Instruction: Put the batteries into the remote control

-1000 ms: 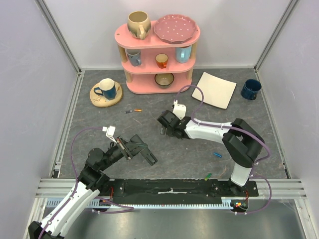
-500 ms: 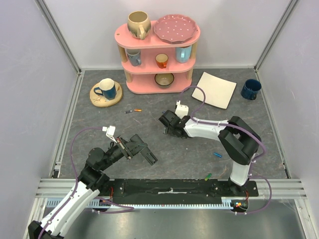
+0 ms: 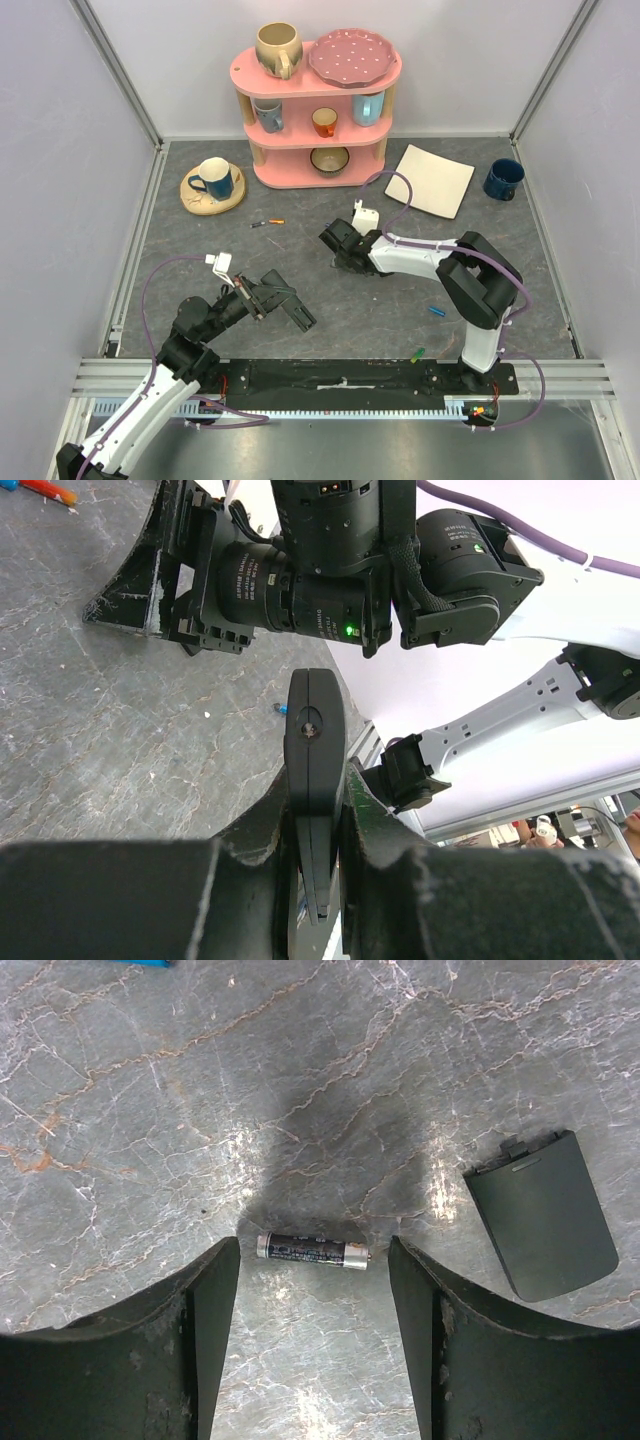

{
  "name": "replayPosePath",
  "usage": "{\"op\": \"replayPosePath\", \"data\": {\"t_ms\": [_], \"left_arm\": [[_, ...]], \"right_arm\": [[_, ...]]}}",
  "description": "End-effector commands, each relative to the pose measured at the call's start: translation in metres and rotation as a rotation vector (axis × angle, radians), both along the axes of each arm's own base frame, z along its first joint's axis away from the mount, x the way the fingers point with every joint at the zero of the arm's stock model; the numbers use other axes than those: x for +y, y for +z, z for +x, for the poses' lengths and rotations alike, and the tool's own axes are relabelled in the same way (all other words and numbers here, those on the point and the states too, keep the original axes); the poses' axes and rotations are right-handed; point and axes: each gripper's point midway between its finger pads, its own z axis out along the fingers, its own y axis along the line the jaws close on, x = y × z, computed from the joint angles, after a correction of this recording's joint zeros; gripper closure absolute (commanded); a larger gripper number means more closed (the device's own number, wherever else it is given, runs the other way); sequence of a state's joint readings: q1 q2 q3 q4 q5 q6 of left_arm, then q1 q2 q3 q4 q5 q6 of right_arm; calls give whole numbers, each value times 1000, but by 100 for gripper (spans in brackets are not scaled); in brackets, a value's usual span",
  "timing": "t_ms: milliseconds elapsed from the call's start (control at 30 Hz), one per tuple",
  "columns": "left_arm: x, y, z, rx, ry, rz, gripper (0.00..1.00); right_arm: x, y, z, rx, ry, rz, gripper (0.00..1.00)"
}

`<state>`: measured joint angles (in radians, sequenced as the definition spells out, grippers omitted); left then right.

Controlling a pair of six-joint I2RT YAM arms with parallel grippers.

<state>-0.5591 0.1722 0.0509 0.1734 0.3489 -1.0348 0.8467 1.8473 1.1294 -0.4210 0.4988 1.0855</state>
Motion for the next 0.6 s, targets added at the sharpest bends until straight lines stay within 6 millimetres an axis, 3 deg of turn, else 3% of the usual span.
{"op": "replayPosePath", "data": {"t_ms": [0,567], "left_arm": [[-2,-13,-2,25,-14,-14,98],[-3,-13,-2,27,-17,-14,98]], "right_arm": [[-3,-4,7,-3,-26,-25,32],[-13,-15,-9,35,-14,-65,40]]}}
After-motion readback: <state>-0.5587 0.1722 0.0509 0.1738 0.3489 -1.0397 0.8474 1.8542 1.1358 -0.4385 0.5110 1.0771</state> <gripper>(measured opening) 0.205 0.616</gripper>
